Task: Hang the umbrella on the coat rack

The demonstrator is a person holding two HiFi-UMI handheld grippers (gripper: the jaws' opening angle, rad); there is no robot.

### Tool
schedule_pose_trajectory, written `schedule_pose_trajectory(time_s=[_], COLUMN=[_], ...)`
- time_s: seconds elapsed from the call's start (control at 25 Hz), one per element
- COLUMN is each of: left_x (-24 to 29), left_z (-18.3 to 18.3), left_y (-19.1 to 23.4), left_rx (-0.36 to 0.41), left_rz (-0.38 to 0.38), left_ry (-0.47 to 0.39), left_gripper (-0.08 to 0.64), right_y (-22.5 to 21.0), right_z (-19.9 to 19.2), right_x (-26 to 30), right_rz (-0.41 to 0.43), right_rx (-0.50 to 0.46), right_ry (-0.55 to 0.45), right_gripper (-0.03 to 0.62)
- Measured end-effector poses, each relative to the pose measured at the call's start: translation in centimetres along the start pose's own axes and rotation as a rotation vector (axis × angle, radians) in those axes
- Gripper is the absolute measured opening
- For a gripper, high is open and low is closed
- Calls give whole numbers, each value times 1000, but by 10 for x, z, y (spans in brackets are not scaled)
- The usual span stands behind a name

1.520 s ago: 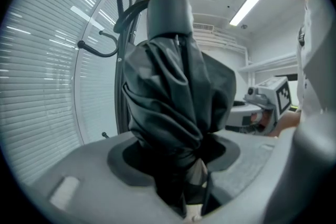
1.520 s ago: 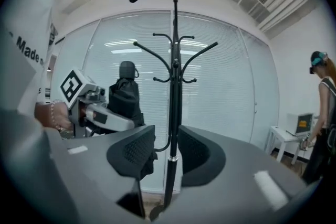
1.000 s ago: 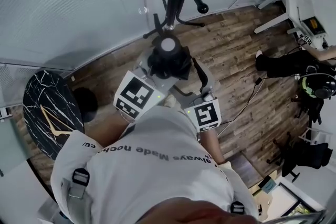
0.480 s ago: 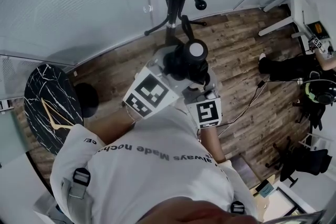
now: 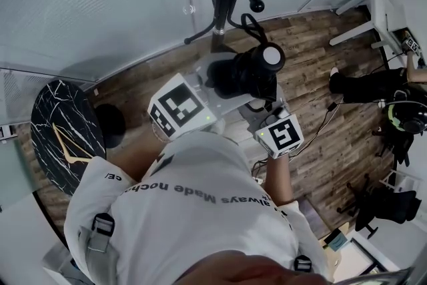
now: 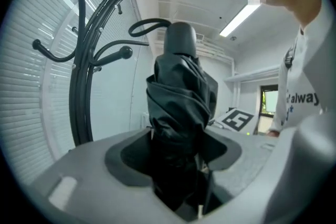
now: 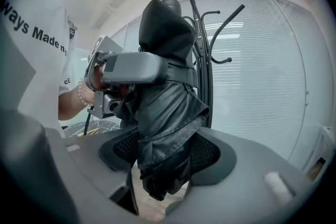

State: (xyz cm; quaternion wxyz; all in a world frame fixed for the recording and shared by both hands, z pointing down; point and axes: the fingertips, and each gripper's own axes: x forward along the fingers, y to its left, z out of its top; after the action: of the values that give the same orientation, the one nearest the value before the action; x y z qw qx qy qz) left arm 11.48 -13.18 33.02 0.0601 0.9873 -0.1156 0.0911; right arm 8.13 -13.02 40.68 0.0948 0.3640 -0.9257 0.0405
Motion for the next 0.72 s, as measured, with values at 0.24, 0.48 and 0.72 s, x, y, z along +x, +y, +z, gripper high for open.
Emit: schedule_pose_trajectory(time_s=[0.24, 0.48, 0.72], left_x=[3, 9, 16], left_z=[2, 1, -8], left_y=[13, 19, 24], left_rx=[28, 51, 45], left_rz=[2, -1, -3], left_ry=[-16, -17, 4], left_gripper=[260, 255, 253], right_y=[-7, -14, -19], right_z=[-1, -4, -14], right_x=[7, 10, 13], right_rz=[109, 128, 143], right_rx=[35, 44, 69], right_ry=[12, 25, 37], right_gripper=[265, 265, 264])
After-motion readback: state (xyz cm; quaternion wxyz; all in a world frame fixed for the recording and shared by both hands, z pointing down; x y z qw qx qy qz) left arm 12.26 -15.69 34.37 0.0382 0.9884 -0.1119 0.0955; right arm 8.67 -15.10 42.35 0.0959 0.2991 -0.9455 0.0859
